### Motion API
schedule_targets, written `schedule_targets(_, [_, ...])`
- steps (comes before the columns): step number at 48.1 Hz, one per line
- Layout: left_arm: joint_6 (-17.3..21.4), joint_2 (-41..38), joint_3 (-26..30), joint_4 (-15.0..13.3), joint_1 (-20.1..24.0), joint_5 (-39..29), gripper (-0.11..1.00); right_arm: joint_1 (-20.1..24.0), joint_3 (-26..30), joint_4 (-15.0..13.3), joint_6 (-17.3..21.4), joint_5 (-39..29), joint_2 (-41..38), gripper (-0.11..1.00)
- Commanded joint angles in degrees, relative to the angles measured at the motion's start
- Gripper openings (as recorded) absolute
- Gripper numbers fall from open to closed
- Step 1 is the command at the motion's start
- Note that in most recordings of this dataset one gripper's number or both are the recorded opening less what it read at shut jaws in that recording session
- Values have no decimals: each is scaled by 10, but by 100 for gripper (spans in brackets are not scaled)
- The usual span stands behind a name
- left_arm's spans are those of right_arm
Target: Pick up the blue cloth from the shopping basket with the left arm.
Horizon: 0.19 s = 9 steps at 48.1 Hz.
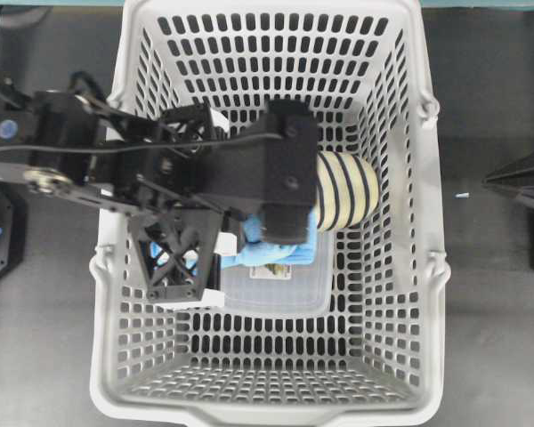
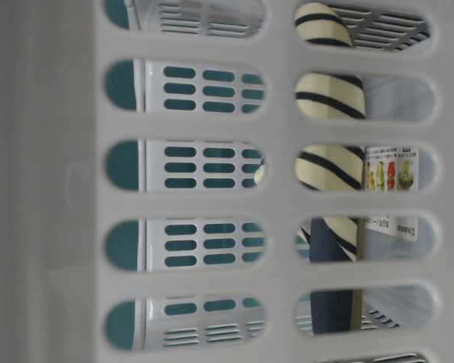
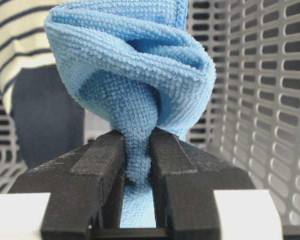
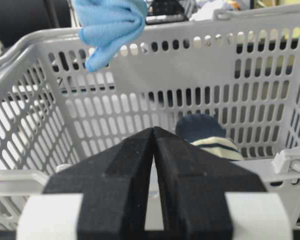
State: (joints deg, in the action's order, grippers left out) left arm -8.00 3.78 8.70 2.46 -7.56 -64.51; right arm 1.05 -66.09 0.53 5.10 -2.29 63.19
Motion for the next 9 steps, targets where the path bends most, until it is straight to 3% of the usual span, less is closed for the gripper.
schedule_targets(1, [3,24,-11,2,-1,39,12,0,7,2,1,6,-2,-1])
schedule_targets(9, [3,29,-35,2,0,51,12,0,6,3,1,6,-3,-1])
